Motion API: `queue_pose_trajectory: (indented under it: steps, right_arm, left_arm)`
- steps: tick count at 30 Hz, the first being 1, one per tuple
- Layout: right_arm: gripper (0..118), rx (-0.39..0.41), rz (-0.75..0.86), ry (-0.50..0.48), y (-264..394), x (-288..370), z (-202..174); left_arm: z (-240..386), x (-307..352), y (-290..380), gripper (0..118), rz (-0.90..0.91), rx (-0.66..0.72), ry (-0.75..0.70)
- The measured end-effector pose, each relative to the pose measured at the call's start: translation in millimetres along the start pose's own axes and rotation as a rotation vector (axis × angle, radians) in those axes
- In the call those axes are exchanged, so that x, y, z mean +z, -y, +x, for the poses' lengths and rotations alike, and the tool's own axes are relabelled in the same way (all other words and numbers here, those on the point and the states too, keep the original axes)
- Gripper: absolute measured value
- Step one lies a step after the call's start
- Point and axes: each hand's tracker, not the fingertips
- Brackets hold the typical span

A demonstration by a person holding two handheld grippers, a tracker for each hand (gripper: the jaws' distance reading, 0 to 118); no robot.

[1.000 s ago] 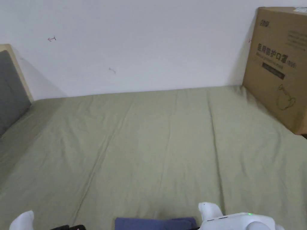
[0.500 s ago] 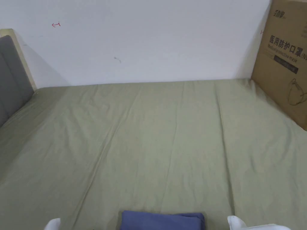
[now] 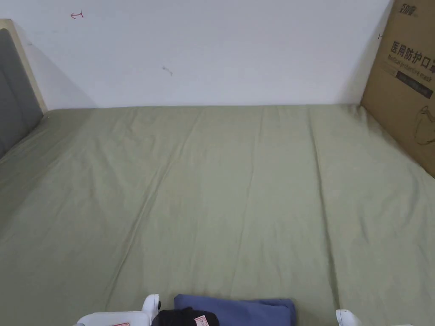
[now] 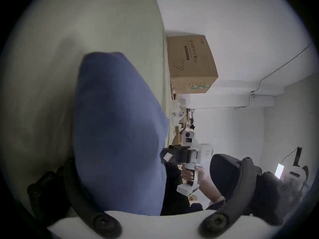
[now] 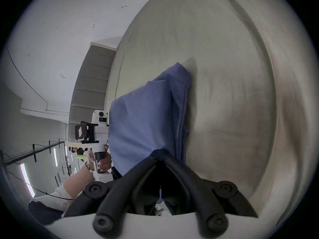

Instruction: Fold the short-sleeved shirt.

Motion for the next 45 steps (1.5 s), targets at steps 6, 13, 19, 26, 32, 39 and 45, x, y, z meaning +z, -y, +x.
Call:
queue_pose_trajectory:
  steps: [6,13,19,26,32,39,45]
  right_arm:
    - [0,-0.024,0.007,-0.025,2.5,0.3,3.1]
    - [0,0.077,0.018,-0.018,5.8,21.9,-27.4]
    - [0,0.230,0.061,0.006,10.5,51.0,-65.4]
    - [0,0.270,0.160,-0.017,21.6,80.0,-99.1]
    - [0,0.365,0.172,0.041,26.5,87.7,-122.9]
    - [0,0.358,0.181,0.054,30.3,89.8,-123.9]
    - [0,0.325,0.221,0.055,31.0,98.9,-119.6]
  left_arm:
    - [-3.3,11.2,9.0,21,0.051,-0.006,-0.173]
    - [66.0,12.2,27.6,21,0.094,-0.248,-0.352]
    - [124.6,89.3,7.3,21,0.137,-0.390,-0.609]
    - [133.6,164.5,-27.1,21,0.073,-0.499,-1.254]
    - [112.0,199.6,-52.5,22,0.078,-0.481,-1.575]
    - [108.8,226.0,-48.8,80,0.131,-0.499,-1.804]
    - [145.7,222.8,-22.9,80,0.206,-0.591,-1.639]
